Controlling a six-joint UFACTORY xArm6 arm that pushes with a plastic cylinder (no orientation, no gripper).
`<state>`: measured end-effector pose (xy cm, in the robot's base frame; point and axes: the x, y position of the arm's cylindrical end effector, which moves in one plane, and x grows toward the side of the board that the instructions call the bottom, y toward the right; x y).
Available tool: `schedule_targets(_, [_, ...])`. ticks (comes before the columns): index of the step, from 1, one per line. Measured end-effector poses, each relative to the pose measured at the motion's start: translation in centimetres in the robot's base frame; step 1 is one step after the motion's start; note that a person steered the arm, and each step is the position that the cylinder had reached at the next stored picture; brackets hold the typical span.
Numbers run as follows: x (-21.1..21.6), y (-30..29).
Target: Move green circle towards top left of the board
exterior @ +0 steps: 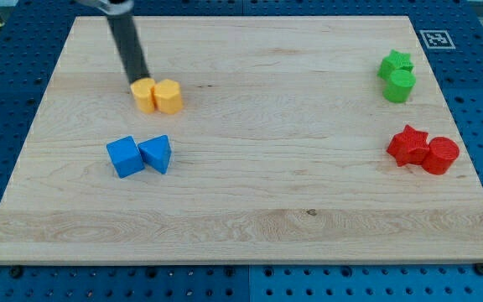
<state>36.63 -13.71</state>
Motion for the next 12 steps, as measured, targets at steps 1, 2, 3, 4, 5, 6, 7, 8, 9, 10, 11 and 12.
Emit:
schedule_targets(1, [-0.2,1.4])
schedule_targets(2, [-1.0,1.5])
schedule_targets(3, [-1.2,1.5])
schedule_targets(4, [-4.3,4.2])
schedule_targets(5, [-3.8,10.7])
schedule_targets(6, [-1.0,17.8])
schedule_targets(7, [2.1,23.0])
schedule_targets(8, [2.2,23.5])
schedule_targets(9, [2.2,23.5])
schedule_targets(10, [2.2,23.7])
schedule_targets(11, [2.2,25.4])
schedule_targets(12, [3.2,29.1])
